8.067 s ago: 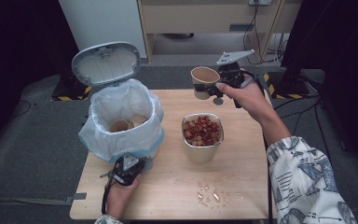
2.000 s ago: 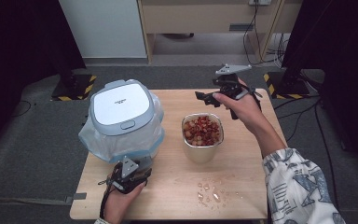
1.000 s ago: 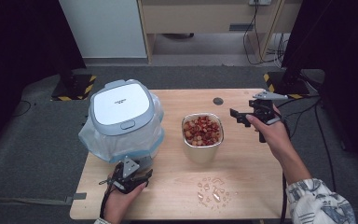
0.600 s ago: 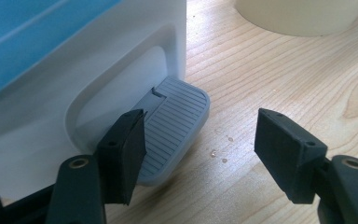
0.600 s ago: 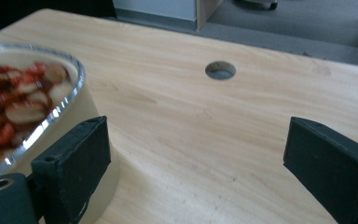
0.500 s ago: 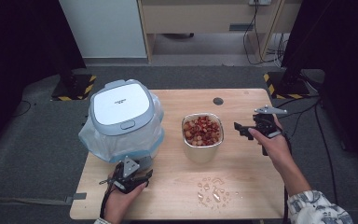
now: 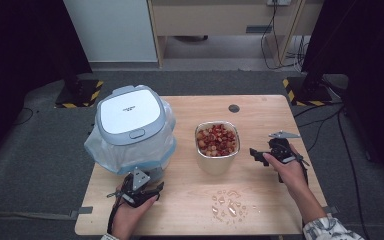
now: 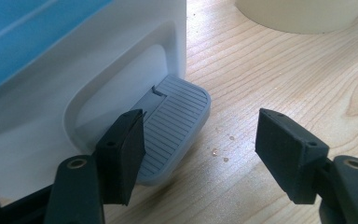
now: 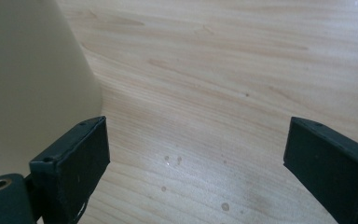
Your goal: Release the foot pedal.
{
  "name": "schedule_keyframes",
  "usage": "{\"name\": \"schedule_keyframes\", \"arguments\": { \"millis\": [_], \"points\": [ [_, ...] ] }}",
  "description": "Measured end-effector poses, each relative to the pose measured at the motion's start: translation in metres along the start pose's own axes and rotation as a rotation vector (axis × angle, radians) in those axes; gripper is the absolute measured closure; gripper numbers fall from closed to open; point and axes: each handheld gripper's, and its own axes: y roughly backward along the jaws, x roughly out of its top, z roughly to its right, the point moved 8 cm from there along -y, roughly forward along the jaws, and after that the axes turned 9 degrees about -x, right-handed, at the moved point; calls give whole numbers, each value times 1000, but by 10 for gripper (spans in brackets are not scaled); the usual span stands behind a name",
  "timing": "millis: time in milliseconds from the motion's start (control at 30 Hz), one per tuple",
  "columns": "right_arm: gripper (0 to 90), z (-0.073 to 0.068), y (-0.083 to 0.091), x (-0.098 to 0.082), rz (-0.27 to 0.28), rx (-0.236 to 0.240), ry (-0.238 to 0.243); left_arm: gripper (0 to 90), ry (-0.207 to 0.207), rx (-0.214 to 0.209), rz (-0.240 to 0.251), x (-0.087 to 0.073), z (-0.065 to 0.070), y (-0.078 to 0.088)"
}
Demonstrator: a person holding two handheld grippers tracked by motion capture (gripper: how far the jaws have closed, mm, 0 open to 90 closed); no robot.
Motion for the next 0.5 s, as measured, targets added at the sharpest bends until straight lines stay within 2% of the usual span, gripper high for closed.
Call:
{"name": "schedule_keyframes", "arguments": {
  "millis": [33, 67, 100, 200, 267, 433, 467, 500],
  "points": [
    [69, 0, 0, 0, 0, 0, 0, 317, 0, 0, 0, 0, 0, 0],
    [67, 2, -5, -6, -33, -24, 2, 317, 0, 0, 0, 0, 0, 0],
    [69, 2, -7, -8, -35, -30, -1, 317, 0, 0, 1, 0, 0, 0],
    [68, 4, -15, -19, -64, -53, -24, 318, 0, -1, 1, 0, 0, 0],
    [61, 4, -20, -26, -92, -65, -16, 319, 1, -1, 1, 0, 0, 0],
    [59, 2, -24, -33, -92, -92, 9, 318, 4, -1, 6, 1, 0, 1],
    [44, -1, -25, -35, -80, -118, 45, 319, 7, -3, 9, 1, 0, 2],
    [31, -2, -25, -36, -68, -119, 55, 318, 7, -2, 11, 1, 0, 2]
  ]
}}
